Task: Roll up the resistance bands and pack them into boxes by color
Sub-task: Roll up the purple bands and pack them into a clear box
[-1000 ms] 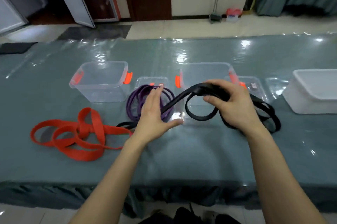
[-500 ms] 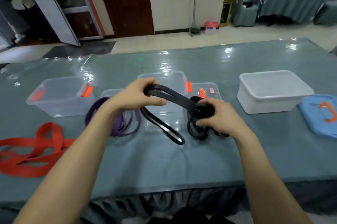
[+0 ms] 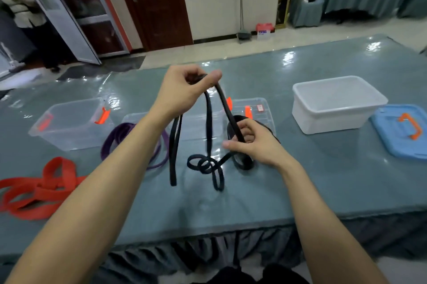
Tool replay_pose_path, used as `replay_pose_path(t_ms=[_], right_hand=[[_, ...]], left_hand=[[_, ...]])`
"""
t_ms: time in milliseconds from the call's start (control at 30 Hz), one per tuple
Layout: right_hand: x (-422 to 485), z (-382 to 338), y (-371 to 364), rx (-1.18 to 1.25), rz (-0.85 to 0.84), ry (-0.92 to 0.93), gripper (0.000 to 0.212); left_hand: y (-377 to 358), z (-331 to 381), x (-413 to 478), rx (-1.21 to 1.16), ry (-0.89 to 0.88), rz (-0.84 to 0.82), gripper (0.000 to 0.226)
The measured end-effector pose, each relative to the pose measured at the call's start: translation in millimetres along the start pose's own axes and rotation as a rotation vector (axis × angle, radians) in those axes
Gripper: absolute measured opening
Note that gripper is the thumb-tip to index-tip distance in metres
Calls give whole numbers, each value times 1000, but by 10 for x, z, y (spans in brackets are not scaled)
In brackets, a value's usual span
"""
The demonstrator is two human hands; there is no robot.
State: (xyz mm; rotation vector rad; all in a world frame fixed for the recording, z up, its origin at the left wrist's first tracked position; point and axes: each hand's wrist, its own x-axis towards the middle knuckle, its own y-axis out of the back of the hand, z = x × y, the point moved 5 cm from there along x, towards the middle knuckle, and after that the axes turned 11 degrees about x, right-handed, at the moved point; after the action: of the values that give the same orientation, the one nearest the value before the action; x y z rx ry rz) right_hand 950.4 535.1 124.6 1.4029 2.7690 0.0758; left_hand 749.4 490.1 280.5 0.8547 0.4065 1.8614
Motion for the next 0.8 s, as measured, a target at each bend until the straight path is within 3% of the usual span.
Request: replay_pose_path(t_ms=[100,200,267,367,433,500,600,700,733,800], right_hand=[[61,-70,-196,-32,17,79,73],[123,-140,-272,-146,55,121,29],[142,-210,-92,-214,188,150,19],[114,-565,305,-166,485,448,17],[187,-678,365,-483,360,466,14],[307,-625,402,-731,109,255,9],[389,-723,612,-552,124,167,16],[439,-719,549,-706,-99,-7,18],[447,-782,555,-696,-118,11,15],[476,-963,681,-524,-3,168,15]], left_hand=[[-32,299,40,-3,-97,-93,41],[13,399,89,29,-150,-82,41],[148,332,103,62,-171,13,42],[395,35,140,89,-177,237,45],[358,-210,169,288,-137,141,60],[282,-452,152,503,-105,21,70],[363,-634,220,434,-47,151,77],[375,-704,267,425,-29,181,82],[375,-724,284,440,-34,164,82],[428,-775,338,411,-9,187,80]])
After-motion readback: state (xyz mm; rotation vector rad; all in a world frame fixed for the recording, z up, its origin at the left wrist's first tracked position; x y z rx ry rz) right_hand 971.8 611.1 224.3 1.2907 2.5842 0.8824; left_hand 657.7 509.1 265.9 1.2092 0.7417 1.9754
